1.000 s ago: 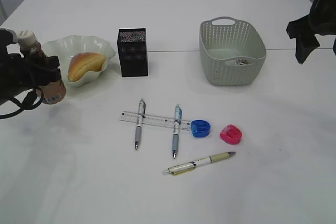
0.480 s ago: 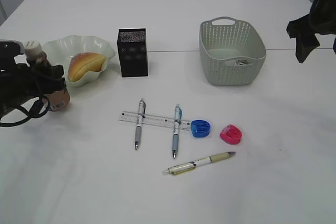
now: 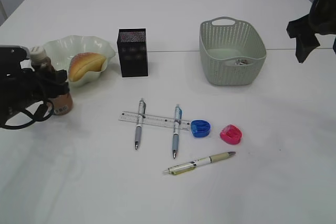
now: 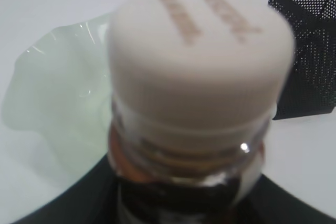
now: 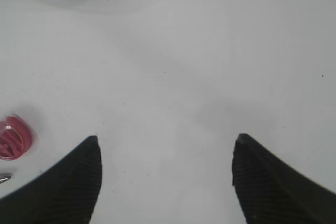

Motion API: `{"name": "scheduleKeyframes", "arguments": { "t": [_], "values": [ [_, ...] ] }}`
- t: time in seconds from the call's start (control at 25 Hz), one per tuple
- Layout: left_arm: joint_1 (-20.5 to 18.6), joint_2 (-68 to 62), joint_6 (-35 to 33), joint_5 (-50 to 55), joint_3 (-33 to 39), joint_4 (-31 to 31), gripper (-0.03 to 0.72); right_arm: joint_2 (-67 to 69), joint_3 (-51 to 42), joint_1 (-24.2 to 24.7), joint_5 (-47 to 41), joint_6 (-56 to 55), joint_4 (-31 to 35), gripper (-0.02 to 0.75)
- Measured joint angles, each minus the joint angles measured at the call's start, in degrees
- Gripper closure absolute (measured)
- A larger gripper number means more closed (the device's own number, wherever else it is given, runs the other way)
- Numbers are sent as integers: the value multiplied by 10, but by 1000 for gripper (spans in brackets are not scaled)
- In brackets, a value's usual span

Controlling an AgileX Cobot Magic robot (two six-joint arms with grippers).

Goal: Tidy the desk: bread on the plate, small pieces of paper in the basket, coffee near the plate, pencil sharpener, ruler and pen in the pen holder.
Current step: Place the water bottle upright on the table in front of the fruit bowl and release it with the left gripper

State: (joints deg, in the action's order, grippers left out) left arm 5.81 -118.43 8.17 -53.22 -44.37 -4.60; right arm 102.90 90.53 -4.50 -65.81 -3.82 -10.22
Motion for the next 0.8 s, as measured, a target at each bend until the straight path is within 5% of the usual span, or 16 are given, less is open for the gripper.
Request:
{"name": "scheduleKeyframes", "arguments": {
  "t": [0.8],
  "values": [
    [0, 4, -46, 19, -4, -6, 217, 0, 0, 0, -2, 0, 0, 174]
  ]
}}
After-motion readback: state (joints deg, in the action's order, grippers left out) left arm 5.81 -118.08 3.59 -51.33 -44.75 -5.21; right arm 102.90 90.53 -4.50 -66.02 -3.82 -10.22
